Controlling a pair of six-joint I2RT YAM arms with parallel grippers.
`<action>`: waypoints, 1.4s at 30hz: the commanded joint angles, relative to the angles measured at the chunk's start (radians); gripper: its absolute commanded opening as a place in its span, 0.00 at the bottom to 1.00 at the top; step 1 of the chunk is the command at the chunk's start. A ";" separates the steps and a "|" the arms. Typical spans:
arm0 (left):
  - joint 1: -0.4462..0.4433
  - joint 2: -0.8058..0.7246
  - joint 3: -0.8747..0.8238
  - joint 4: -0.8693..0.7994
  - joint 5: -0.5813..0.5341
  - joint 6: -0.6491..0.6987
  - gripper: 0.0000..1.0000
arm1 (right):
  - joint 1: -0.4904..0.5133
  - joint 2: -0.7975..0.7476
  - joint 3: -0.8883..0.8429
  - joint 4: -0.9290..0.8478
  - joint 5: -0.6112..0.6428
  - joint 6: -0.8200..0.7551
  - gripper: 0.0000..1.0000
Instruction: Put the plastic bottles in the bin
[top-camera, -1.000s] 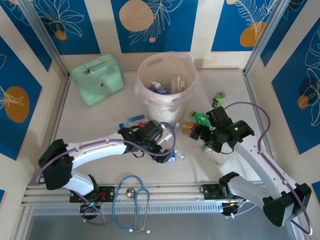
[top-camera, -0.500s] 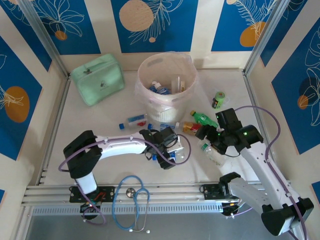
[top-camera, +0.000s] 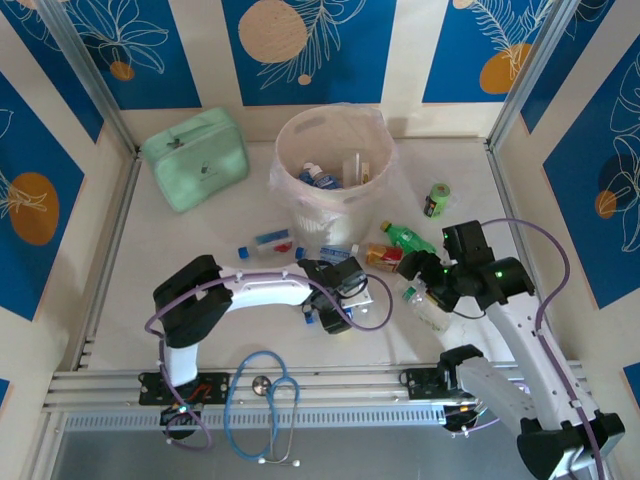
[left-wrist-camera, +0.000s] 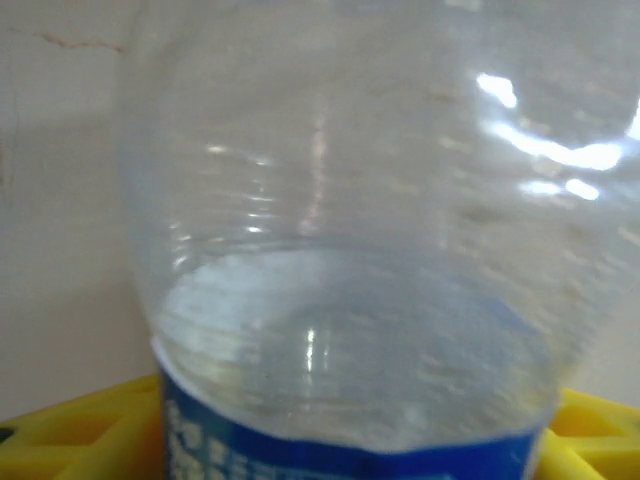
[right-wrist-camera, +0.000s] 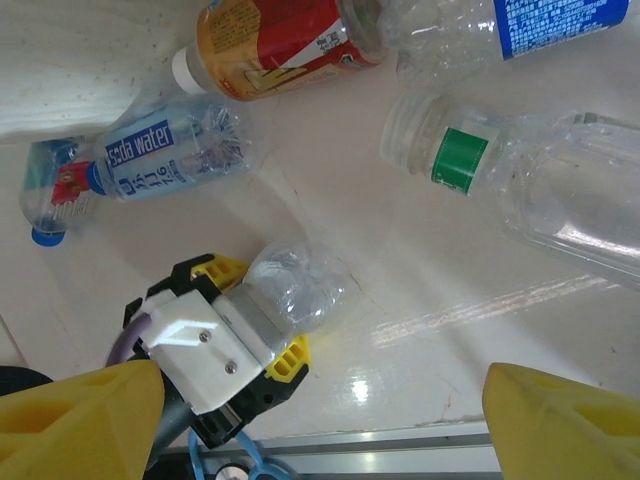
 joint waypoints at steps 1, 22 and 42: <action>-0.012 -0.007 0.022 -0.028 -0.028 -0.002 0.61 | -0.020 -0.024 -0.003 -0.023 -0.038 -0.018 0.84; -0.075 -0.334 0.281 -0.241 -0.120 -0.176 0.56 | -0.139 -0.091 0.107 -0.071 -0.065 -0.062 0.83; 0.230 -0.210 0.908 -0.195 -0.259 -0.331 0.57 | -0.190 -0.100 0.126 -0.037 -0.167 -0.080 0.82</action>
